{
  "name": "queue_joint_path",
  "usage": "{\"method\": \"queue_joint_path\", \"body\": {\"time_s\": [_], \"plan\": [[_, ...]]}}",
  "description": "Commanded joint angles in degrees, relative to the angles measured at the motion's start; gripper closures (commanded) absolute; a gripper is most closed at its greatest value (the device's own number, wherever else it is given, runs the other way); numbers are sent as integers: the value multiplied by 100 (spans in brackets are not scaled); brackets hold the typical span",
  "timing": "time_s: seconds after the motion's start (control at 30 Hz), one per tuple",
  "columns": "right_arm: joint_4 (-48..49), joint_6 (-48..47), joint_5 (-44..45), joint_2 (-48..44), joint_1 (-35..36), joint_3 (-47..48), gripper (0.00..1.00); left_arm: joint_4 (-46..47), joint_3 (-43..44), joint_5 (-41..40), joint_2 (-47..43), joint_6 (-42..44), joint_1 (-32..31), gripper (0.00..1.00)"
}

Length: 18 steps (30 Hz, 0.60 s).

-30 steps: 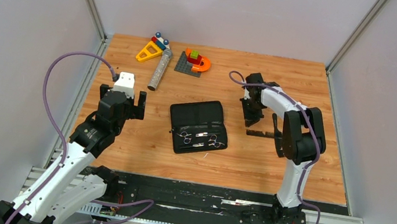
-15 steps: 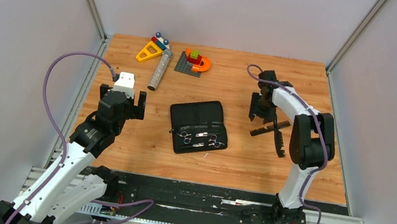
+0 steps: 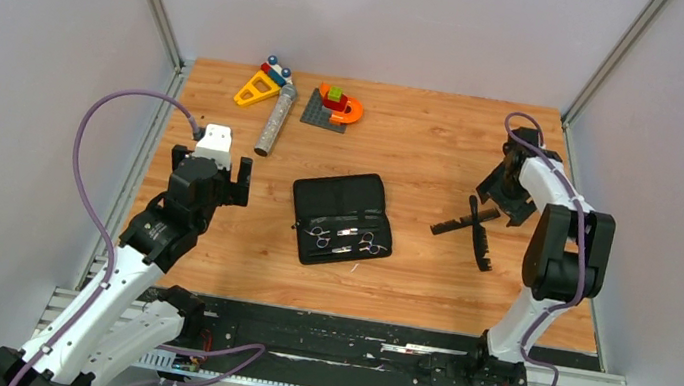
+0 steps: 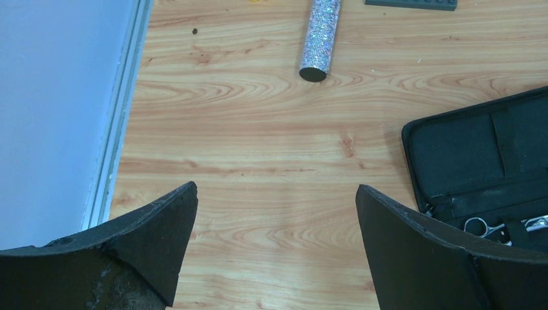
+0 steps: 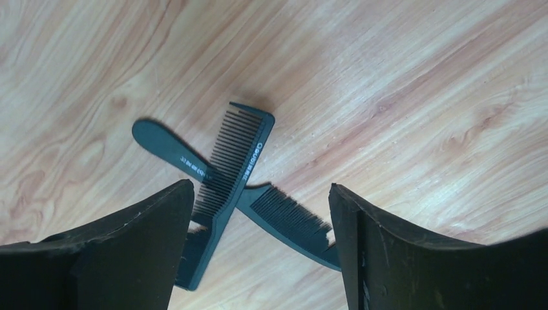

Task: Sort the hair-cutting tools
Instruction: Pick up the comb at the center of the board.

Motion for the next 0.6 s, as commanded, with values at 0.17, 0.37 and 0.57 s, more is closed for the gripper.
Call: {"method": "queue_joint_path", "body": {"time_s": [0.17,0.37,0.57], "plan": [[-153,1427,440,624,-131,538,25,113,5,-43,-79,-16,44,0],[-192,1795,423,902,-152,729,29,115,4,-50,-111,-20,44,0],[-194,2047,262,1156,-180,815,33,119,4,-38,-128,-20,44,0]]}}
